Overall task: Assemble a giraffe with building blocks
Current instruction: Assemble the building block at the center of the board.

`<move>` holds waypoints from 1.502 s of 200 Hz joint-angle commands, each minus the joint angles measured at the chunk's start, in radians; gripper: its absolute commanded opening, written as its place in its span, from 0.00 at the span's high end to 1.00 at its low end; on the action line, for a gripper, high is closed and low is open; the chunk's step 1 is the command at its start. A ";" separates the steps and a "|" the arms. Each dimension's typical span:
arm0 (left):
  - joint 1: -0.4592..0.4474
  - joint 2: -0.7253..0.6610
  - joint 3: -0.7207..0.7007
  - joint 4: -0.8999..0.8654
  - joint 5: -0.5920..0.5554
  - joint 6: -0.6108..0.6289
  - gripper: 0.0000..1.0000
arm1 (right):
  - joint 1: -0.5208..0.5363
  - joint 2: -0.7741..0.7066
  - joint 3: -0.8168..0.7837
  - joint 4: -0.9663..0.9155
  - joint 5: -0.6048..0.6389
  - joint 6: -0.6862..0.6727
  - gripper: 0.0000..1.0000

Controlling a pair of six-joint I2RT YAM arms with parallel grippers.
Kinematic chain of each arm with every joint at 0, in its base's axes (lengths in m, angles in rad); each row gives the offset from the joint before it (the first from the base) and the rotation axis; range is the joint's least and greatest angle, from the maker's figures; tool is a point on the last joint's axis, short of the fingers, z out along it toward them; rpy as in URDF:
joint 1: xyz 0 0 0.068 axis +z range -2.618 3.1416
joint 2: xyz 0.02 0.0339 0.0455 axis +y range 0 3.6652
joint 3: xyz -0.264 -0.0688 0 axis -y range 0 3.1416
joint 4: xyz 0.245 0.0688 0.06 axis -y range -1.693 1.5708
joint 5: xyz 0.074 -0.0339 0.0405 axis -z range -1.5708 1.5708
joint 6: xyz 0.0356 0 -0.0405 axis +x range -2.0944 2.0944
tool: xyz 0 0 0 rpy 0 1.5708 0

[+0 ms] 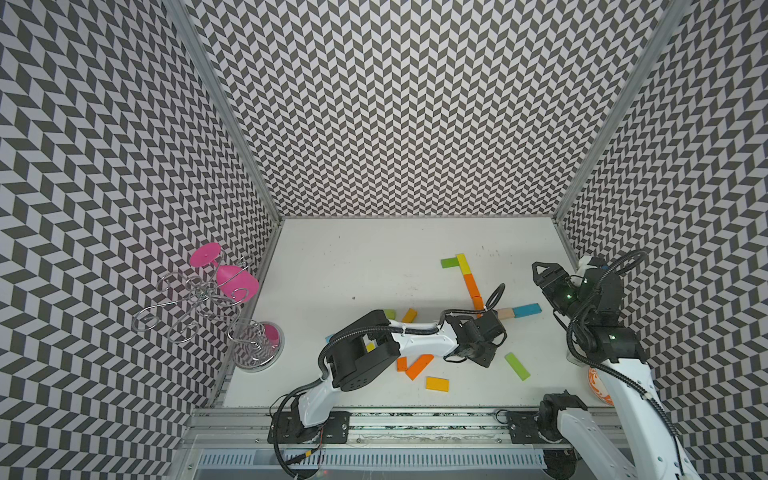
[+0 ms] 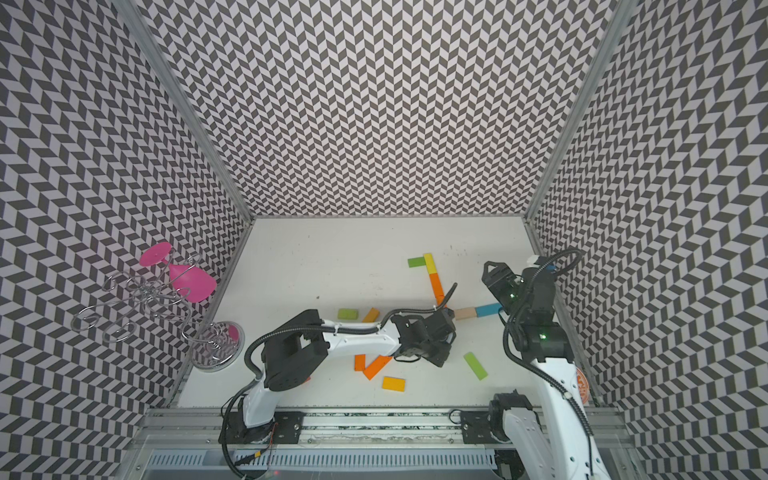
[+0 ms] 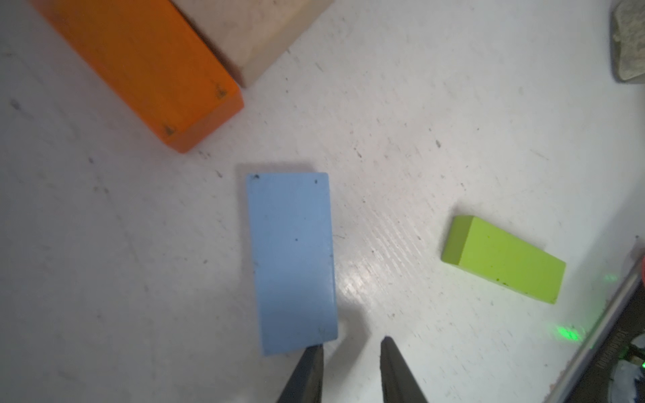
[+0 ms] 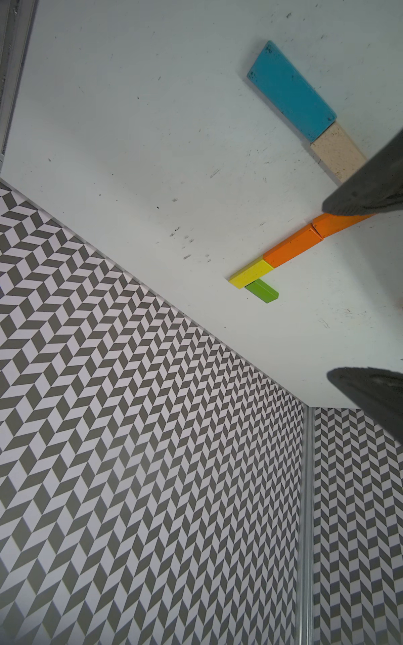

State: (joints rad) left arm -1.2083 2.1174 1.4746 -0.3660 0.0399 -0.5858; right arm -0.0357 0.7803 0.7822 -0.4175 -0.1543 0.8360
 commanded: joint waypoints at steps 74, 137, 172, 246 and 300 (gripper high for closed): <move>0.012 0.032 0.057 0.021 0.007 -0.014 0.67 | 0.001 -0.001 -0.014 0.052 -0.006 0.000 0.33; 0.013 0.040 0.071 0.039 0.035 -0.019 0.66 | 0.001 0.002 -0.011 0.052 -0.005 -0.001 0.33; 0.013 0.040 0.076 0.041 0.036 -0.019 0.65 | 0.002 0.002 -0.016 0.055 -0.006 0.000 0.33; 0.009 -0.052 0.060 0.027 0.033 -0.019 0.57 | 0.002 0.007 -0.015 0.056 -0.008 0.000 0.33; 0.010 -0.131 -0.014 0.065 0.045 -0.052 0.26 | 0.002 0.013 -0.006 0.056 -0.010 0.002 0.33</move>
State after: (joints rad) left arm -1.1954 2.0281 1.4902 -0.3347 0.0765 -0.6201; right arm -0.0357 0.7910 0.7731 -0.4145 -0.1577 0.8360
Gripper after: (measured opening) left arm 0.726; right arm 0.672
